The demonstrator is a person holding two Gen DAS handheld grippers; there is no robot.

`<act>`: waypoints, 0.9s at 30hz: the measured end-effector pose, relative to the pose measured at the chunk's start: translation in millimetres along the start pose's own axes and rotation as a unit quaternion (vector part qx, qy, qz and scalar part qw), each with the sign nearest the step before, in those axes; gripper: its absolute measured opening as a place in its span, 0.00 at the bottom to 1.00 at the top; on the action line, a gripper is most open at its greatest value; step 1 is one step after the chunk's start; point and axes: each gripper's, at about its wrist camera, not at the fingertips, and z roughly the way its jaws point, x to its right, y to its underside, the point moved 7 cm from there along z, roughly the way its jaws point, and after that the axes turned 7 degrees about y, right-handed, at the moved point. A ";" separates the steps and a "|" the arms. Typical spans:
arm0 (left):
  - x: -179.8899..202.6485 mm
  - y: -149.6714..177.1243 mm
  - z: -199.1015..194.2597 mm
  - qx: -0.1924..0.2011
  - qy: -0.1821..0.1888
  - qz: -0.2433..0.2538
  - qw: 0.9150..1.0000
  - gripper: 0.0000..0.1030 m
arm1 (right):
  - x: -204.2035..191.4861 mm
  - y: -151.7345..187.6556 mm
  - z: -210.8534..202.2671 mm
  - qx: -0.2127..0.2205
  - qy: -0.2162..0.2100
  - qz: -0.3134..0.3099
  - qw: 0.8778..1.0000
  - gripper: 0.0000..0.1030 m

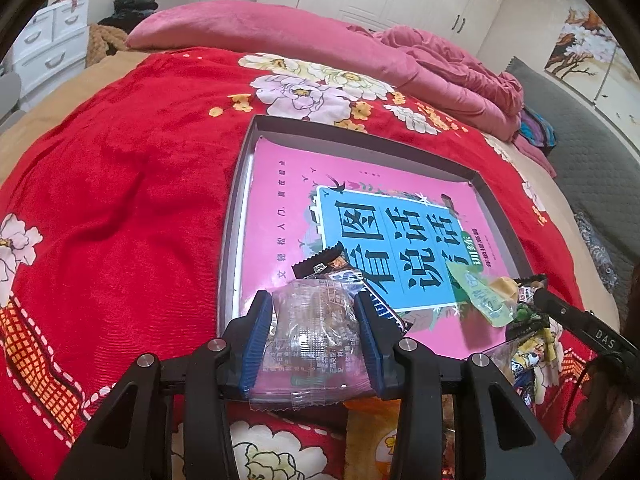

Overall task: Organize snacks
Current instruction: 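Carry the clear bag over the tray with the left tool while the right tool carries the black wrapper there, then open the left tool to drop the clear bag into the tray while the right tool releases the black wrapper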

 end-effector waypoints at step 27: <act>1.4 0.5 1.9 -0.007 0.002 0.001 1.000 0.52 | -2.6 -2.8 -7.6 0.018 0.007 -0.015 1.000 0.36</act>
